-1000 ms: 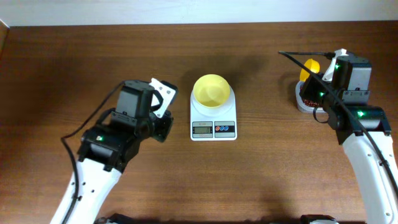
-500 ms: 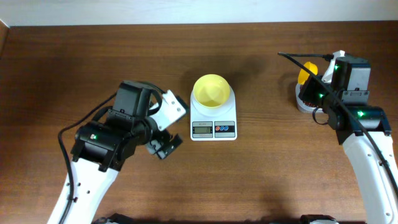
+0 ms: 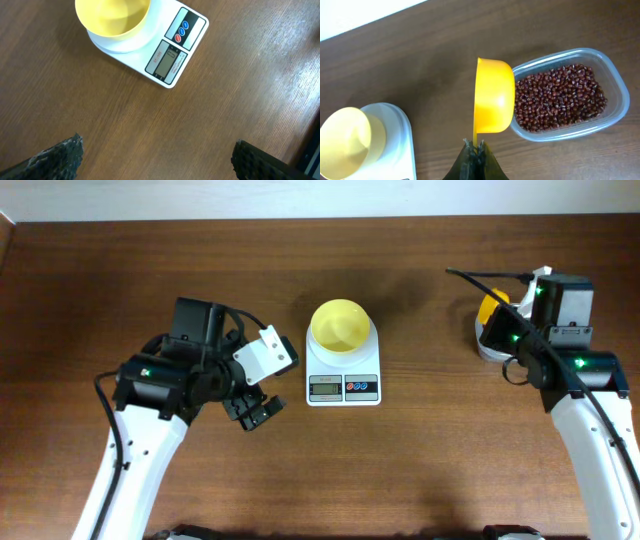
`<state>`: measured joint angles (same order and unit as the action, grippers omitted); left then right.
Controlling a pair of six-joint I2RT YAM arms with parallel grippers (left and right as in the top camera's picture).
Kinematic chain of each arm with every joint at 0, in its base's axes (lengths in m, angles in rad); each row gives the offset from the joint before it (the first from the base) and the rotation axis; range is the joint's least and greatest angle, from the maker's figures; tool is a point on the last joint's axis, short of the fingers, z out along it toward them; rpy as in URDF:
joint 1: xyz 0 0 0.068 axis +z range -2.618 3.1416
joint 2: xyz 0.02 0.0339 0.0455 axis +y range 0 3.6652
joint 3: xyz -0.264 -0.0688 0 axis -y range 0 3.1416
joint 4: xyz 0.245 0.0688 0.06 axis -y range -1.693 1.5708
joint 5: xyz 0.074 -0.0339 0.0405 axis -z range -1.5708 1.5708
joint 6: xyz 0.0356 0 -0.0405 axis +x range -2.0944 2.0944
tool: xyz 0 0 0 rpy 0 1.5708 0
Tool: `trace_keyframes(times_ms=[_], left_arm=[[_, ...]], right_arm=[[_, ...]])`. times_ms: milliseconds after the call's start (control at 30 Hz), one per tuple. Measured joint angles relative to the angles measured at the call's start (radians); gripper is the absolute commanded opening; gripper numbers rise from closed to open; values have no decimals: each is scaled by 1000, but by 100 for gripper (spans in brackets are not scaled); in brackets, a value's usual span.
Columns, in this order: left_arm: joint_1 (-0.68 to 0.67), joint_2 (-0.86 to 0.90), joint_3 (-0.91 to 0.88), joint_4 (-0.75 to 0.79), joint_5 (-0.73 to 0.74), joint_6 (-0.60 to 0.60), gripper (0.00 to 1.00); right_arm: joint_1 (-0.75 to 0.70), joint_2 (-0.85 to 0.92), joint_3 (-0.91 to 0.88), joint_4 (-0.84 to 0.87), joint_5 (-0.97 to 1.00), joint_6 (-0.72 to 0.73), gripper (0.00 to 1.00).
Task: Scoop item into bowl and weigh 50g on scale
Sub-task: 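Withdraw left gripper from the scale to the left side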
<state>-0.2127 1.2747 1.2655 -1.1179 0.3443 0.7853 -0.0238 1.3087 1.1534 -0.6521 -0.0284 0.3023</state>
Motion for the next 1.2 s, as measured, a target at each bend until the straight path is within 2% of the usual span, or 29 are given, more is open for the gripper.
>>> trace_keyframes(times_ms=[600,800,1200], left_arm=[[17,0,0,30,-11,1,99],[143,6,0,0,82,72,99],[146,12,0,-35,141,90,99]], right_arm=[[0,0,0,-14,-16,0,4],[0,0,0,-18,-19,0,4],[0,0,0,-22,-19,0,4]])
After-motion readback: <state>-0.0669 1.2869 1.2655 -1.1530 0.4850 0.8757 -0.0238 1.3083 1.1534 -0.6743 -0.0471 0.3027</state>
